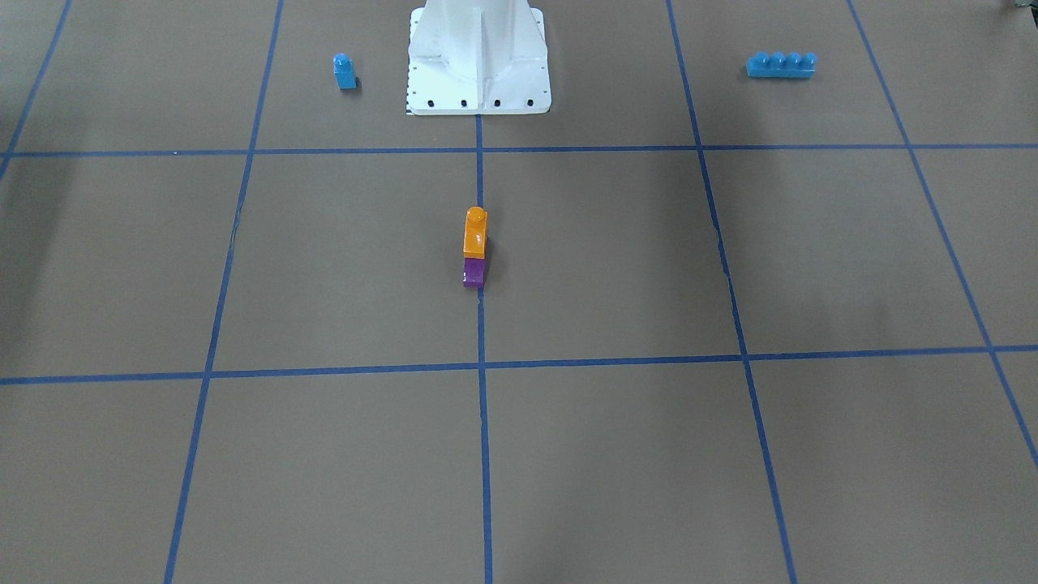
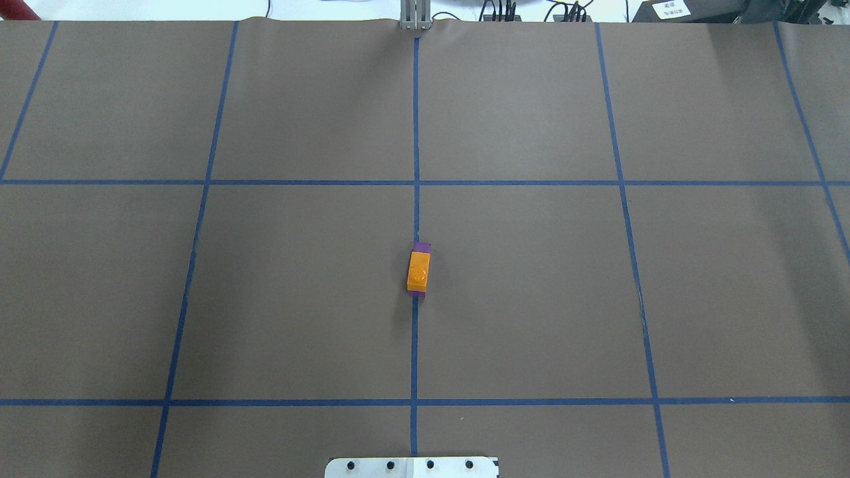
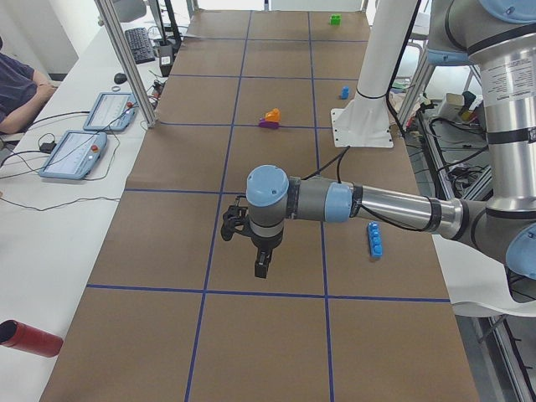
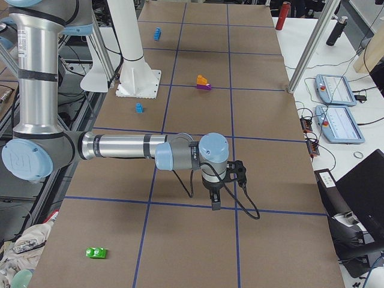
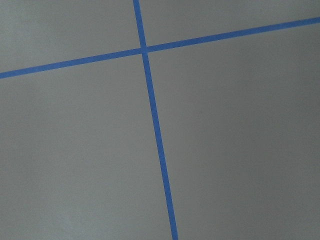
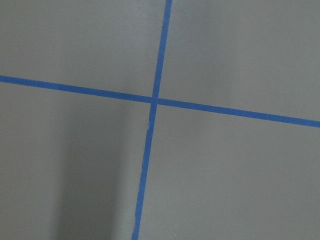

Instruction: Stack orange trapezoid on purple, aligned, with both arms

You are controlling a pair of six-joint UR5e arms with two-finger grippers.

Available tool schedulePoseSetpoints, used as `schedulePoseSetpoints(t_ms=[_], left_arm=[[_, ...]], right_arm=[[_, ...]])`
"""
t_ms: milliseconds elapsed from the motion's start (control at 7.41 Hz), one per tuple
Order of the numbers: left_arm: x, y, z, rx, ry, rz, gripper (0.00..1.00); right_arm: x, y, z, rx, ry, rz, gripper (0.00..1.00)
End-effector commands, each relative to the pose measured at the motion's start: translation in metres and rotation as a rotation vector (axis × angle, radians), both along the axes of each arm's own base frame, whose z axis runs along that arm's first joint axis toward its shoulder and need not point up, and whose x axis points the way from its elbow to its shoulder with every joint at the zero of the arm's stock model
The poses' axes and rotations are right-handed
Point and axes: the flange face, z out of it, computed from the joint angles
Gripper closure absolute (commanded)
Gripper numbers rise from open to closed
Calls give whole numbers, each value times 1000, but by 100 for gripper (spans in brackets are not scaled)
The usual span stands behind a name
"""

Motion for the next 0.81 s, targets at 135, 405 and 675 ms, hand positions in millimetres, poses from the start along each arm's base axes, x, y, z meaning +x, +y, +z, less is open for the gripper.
schedulePoseSetpoints(t_ms=[135,405,675], left_arm=[[0,2,3,-6,0,0,0],[0,2,3,-8,0,0,0],[0,2,3,-8,2,1,0]], right_arm=[[-4,-1,-1,1,-2,-5,0],[-5,-1,-4,4,-15,-8,0],[-5,-1,-5,6,-16,-8,0]])
